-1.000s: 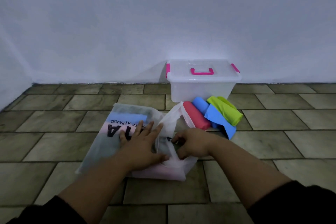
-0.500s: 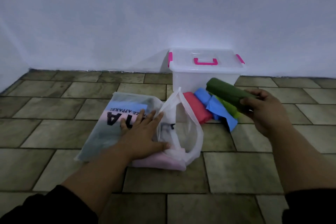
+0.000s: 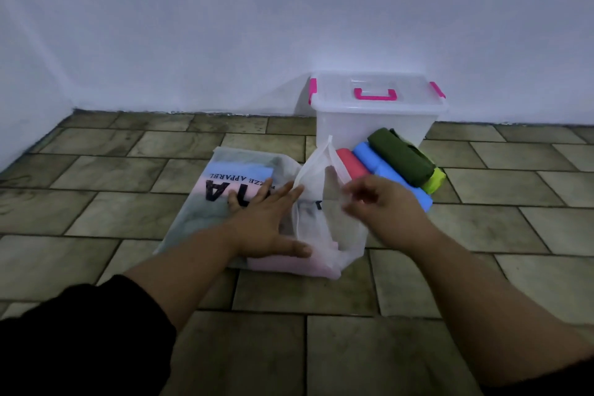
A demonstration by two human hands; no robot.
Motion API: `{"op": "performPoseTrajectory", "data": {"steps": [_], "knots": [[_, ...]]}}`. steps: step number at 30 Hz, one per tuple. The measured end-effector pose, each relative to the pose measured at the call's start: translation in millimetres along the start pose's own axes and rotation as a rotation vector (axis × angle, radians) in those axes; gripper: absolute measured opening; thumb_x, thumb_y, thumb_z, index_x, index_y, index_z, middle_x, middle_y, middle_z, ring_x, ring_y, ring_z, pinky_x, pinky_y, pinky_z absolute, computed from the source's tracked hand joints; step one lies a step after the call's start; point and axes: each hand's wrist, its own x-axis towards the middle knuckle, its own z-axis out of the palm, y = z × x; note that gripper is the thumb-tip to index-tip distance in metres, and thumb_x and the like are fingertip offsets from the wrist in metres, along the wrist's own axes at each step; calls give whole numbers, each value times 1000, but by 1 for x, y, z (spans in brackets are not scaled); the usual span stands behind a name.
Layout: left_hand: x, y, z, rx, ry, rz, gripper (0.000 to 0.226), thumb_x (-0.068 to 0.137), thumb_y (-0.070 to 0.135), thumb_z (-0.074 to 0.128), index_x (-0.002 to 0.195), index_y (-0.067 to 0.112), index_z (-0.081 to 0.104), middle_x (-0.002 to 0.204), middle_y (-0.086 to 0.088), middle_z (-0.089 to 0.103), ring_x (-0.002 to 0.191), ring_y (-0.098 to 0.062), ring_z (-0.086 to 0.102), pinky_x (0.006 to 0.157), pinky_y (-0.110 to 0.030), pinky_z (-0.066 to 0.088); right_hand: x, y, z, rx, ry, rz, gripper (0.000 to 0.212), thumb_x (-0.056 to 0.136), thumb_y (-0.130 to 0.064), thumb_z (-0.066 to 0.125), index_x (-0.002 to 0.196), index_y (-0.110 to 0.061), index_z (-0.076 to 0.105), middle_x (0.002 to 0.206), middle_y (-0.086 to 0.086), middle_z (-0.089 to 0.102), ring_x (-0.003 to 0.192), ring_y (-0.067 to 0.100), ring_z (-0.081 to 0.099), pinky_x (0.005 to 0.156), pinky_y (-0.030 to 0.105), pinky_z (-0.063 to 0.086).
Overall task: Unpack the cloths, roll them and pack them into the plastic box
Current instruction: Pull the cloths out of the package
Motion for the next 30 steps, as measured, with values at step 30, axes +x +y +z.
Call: {"op": "performPoseTrajectory", "data": {"steps": [30], "knots": [[-4,15,17,-101,229,-90,96,78,57,60,148,38,-3,159,10,6,145,-13,1,108,-58,-13,-8,0,22,125,-220,107,32,73,-15,78,100,-28,64,94,-7,66,84,12,62,68,24,54]]}}
